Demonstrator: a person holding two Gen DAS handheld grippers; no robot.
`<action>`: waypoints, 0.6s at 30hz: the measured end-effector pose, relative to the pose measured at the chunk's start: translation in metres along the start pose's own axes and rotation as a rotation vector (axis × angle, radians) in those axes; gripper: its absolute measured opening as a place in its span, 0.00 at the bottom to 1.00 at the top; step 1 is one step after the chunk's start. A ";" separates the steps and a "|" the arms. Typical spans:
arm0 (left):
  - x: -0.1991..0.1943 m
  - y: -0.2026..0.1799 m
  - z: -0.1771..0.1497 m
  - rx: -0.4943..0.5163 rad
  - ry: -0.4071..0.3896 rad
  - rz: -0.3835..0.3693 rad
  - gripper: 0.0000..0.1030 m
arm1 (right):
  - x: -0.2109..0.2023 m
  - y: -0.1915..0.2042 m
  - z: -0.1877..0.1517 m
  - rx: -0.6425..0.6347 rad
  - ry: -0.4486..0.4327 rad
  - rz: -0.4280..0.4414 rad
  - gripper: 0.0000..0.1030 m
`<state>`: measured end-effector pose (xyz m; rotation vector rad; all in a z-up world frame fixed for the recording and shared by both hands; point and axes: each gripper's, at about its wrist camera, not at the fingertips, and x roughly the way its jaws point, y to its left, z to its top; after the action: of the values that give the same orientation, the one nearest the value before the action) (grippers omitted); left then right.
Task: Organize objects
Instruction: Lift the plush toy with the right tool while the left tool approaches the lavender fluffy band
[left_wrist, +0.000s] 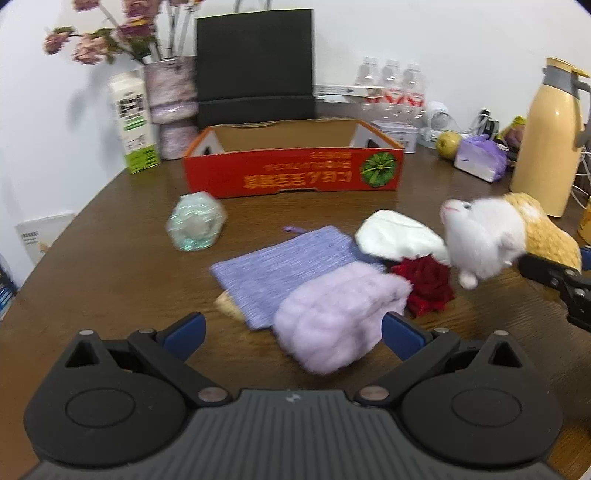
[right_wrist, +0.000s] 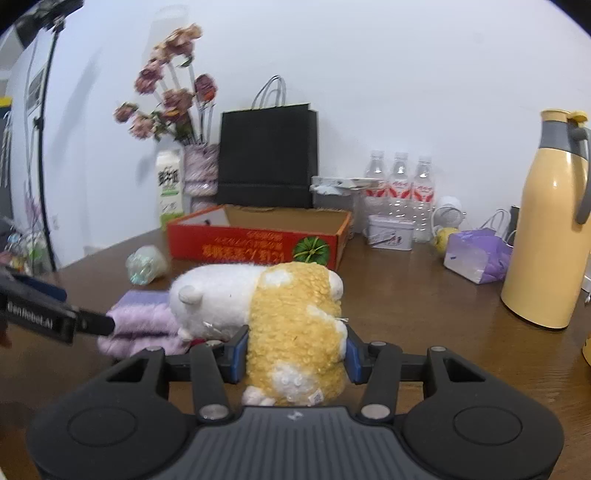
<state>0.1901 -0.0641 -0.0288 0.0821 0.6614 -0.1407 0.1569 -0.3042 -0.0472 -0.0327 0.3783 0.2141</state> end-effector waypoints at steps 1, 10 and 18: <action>0.004 -0.003 0.003 0.009 -0.001 -0.008 1.00 | 0.002 -0.002 0.001 0.012 -0.007 -0.002 0.47; 0.044 -0.013 0.015 0.045 0.053 -0.040 1.00 | 0.020 -0.007 -0.006 0.034 -0.030 -0.014 0.47; 0.071 -0.012 0.005 0.009 0.099 -0.097 1.00 | 0.018 -0.011 -0.007 0.050 -0.048 0.014 0.47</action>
<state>0.2466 -0.0837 -0.0686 0.0656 0.7639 -0.2345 0.1728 -0.3119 -0.0604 0.0248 0.3363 0.2188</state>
